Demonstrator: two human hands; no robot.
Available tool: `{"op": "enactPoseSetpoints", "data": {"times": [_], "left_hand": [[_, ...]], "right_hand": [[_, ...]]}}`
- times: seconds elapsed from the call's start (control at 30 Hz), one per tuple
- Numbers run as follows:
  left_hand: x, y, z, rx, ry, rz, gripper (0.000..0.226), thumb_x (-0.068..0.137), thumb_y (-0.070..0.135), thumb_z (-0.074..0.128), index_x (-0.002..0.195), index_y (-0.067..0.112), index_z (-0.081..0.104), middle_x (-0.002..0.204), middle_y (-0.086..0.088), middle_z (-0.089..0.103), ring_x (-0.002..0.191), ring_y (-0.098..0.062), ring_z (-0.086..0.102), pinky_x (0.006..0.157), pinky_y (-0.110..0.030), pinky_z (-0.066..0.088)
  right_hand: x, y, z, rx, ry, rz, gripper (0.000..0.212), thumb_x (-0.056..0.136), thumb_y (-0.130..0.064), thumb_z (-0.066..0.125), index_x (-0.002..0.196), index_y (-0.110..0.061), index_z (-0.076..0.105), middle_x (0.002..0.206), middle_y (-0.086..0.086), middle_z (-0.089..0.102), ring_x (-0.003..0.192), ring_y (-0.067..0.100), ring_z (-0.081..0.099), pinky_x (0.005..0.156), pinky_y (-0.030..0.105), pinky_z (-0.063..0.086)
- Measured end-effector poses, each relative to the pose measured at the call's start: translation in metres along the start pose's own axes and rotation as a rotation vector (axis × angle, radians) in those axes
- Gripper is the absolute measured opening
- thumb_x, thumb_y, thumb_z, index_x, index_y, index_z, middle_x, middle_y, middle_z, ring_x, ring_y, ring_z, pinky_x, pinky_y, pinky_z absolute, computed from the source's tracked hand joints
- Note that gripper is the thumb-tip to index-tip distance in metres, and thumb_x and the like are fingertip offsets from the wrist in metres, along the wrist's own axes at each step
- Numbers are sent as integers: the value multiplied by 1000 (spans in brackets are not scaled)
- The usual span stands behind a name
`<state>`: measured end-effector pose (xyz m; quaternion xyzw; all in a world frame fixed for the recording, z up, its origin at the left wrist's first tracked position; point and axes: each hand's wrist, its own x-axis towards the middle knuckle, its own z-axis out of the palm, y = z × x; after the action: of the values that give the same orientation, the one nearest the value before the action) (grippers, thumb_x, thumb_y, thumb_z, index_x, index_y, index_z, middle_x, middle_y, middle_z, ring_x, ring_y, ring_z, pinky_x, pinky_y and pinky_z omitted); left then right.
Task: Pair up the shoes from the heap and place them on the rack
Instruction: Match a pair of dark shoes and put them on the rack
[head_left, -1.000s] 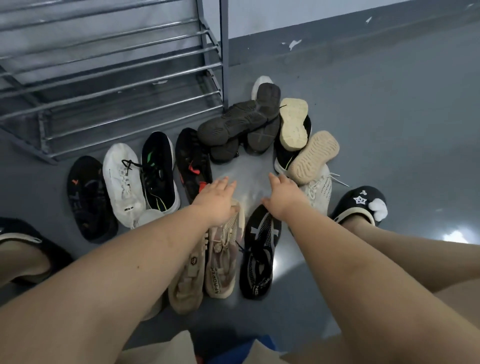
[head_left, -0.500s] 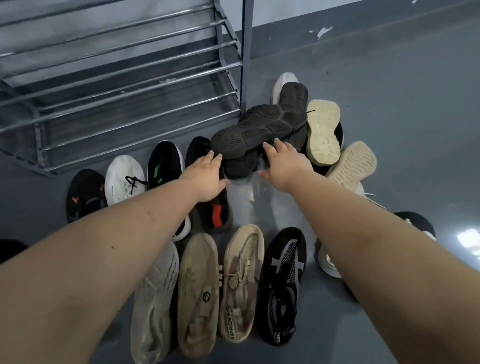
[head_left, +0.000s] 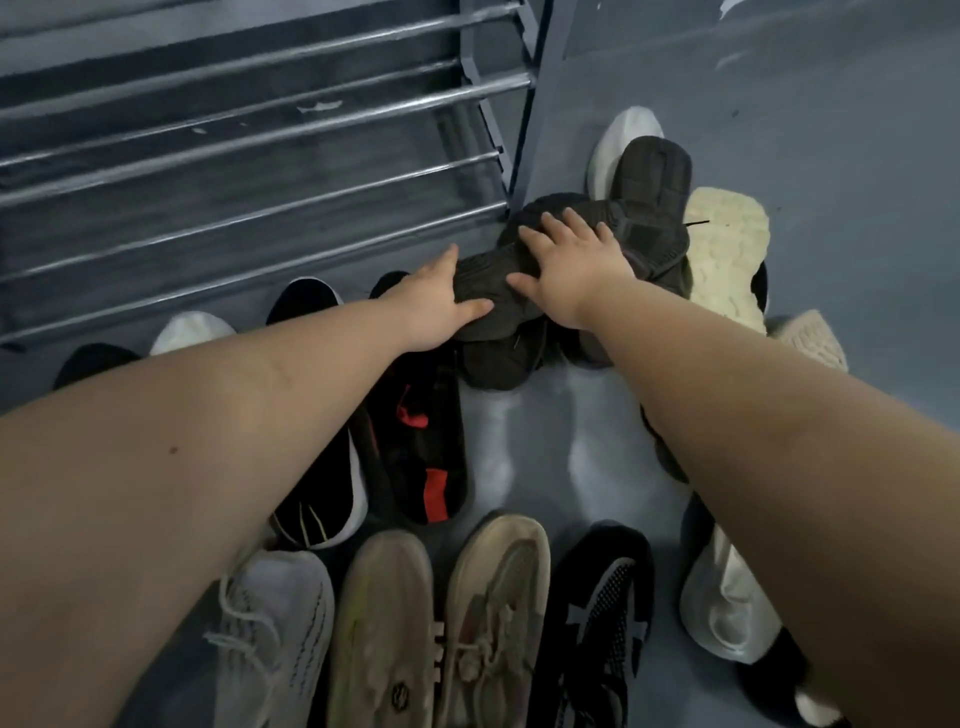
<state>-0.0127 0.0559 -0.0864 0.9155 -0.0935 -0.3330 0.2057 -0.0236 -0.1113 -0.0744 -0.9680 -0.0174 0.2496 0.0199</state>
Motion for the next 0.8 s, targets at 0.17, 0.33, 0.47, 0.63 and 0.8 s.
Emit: {"op": "enactPoseSetpoints", "data": {"times": [0.17,0.33,0.47,0.63,0.8], "left_hand": [[4,-4,7,-144,68,2,96,80,48,66,152,21,9,156,-7,18,142,-24,25,112,-32,24],[-17,0,18,-143,229,102,85,68,43,79,139,19,39,135,-3,34,129,-20,35,107,-28,29],[-40,6,25,-302,310,191,47,80,45,67,114,18,48,116,3,39,112,-14,45,92,-25,35],[-65,15,47,-386,205,197,64,88,41,59,141,20,32,146,-3,39,132,-16,41,106,-27,33],[-81,23,64,-103,171,246,47,88,39,60,128,16,52,146,0,42,134,-18,38,110,-29,28]], "right_hand": [[6,7,1,-23,103,-47,66,97,-52,30,153,-25,8,155,10,23,144,30,16,119,47,6],[-8,10,-13,-124,239,-86,60,93,-63,29,137,-28,48,132,15,43,126,36,35,114,45,17],[-43,16,-14,-122,392,-128,59,91,-61,38,115,-16,66,111,15,58,109,35,47,101,43,30],[-87,25,8,-158,499,-158,55,76,-58,44,77,-9,68,81,16,58,79,36,58,72,41,49],[-113,28,28,9,309,-172,44,83,-47,63,100,-7,60,101,15,61,99,36,56,84,43,42]]}}
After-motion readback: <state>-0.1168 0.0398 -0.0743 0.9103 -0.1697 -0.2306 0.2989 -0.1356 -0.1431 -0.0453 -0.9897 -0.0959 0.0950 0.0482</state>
